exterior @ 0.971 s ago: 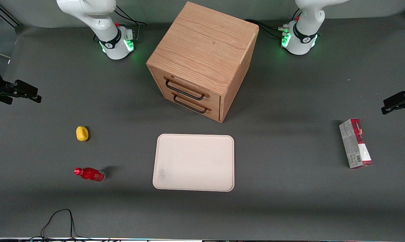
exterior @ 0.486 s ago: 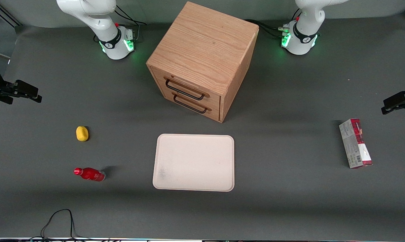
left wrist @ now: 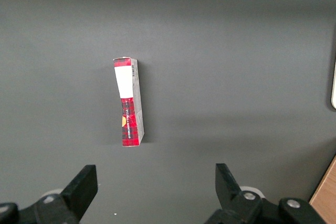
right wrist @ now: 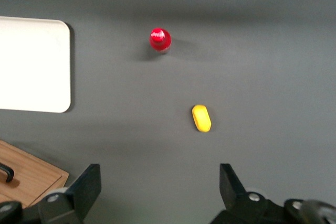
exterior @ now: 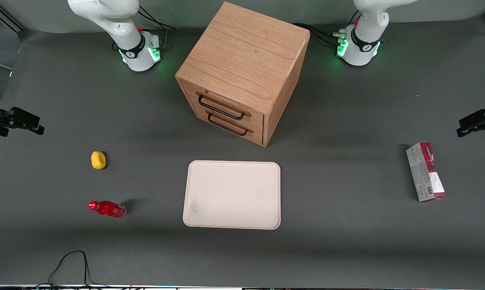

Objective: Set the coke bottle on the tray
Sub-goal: 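Move the right gripper down toward the red Coca-Cola bottle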

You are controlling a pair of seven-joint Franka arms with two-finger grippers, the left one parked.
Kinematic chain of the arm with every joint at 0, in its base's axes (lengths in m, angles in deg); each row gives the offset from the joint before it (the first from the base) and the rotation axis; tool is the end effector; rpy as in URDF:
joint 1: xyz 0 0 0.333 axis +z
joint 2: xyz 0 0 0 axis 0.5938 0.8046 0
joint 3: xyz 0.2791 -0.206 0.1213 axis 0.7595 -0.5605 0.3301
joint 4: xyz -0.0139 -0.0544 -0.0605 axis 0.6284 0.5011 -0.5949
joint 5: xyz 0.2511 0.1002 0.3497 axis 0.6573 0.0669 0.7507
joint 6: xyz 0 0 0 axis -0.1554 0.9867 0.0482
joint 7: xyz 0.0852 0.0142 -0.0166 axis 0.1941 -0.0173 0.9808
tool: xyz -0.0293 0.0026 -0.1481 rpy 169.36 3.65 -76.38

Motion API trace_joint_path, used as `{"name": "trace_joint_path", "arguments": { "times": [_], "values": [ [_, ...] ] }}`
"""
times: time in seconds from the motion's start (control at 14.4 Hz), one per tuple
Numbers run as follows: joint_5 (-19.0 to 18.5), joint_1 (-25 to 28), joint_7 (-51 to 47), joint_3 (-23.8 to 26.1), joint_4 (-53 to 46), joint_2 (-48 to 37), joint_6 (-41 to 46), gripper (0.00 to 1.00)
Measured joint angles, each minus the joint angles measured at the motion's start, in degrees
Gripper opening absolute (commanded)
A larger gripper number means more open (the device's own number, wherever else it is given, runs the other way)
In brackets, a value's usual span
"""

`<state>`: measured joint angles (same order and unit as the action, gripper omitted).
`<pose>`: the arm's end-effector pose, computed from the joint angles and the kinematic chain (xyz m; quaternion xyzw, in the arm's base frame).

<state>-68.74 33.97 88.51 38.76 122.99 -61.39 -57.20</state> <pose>0.6587 -0.0325 0.6325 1.0000 0.0041 0.0003 0.0035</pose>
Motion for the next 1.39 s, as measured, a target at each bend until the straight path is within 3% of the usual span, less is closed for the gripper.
{"name": "trace_joint_path", "arguments": {
  "times": [0.55,1.39],
  "values": [
    [0.0,0.0,2.5,0.0,-11.6,12.4,0.0,1.00],
    [0.0,0.4,2.5,0.9,-13.7,22.4,-8.4,1.00]
  ]
}}
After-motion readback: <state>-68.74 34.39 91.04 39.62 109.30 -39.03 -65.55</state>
